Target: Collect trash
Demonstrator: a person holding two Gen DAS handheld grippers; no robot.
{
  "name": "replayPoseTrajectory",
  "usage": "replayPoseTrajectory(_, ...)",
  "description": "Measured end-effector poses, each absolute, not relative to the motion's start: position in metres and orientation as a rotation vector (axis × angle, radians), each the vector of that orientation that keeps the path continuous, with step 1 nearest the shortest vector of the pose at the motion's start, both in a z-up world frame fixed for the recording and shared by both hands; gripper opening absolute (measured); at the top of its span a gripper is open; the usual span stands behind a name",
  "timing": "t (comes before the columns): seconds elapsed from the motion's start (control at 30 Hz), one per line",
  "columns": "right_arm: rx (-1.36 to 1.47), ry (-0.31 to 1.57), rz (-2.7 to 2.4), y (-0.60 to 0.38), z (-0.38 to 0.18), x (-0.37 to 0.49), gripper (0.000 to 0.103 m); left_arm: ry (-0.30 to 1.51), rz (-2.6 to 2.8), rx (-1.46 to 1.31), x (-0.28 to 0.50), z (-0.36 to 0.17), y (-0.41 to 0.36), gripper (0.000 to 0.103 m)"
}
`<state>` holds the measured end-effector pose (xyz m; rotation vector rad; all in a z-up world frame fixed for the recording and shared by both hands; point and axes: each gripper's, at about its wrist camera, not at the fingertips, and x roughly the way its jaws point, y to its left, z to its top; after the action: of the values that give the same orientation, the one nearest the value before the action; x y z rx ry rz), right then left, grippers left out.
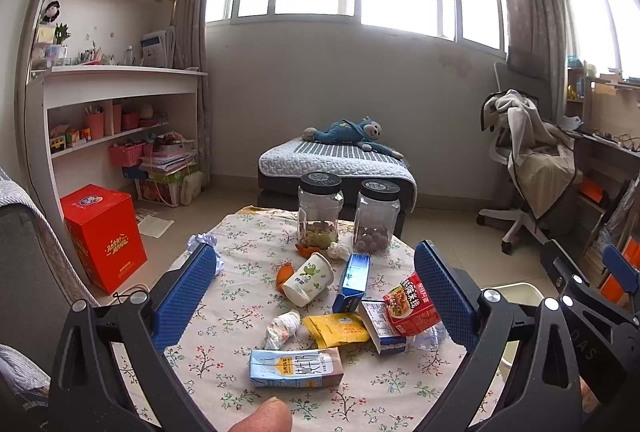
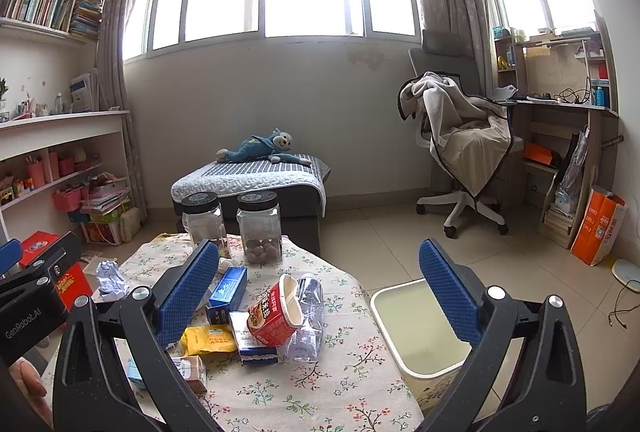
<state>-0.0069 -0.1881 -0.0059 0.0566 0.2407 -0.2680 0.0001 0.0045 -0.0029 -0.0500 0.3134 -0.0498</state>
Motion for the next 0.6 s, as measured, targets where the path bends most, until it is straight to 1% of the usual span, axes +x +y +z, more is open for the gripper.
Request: replayPoseTrajectory(0.6,0.055,0.232,-0.262,-0.1838,-0.0015,-0.0089,0.096,0.319,-0.049,-0.052,0.0009,-0.0037,0.0057,0.096)
